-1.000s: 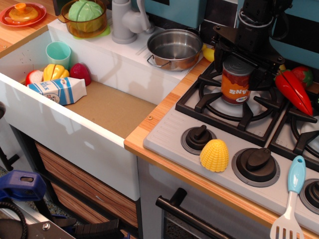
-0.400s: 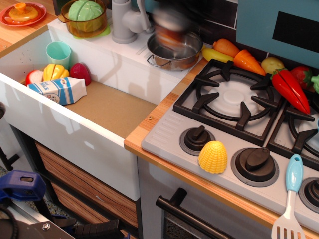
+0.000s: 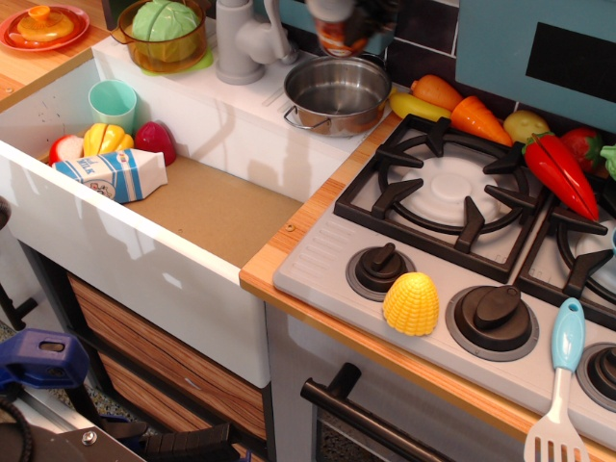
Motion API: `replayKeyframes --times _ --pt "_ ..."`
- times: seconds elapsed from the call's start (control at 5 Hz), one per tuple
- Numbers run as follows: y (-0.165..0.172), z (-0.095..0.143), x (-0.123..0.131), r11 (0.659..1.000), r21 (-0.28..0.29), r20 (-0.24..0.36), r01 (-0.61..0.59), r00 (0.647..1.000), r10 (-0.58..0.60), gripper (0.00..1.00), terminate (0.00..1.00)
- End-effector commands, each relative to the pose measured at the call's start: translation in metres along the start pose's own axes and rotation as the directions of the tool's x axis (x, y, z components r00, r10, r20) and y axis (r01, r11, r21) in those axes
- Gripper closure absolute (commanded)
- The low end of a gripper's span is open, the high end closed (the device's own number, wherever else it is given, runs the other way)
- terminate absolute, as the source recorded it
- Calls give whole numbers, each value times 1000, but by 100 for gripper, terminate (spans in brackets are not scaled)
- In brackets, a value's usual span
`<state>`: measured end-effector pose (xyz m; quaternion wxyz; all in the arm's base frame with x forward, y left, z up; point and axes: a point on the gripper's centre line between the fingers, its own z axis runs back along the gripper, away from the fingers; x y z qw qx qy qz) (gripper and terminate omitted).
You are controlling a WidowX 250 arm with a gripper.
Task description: Put can in pot
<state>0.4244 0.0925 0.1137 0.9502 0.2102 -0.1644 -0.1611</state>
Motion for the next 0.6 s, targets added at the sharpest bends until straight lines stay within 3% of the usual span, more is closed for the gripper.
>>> replayKeyframes --times 0.0,0.2,0.4 --pt "17 -4 35 1000 -2 131 -22 991 22 100 0" --pt "14 -11 41 999 -32 174 -28 984 33 0 0" --pt "14 -11 41 999 -32 174 -28 984 33 0 100"
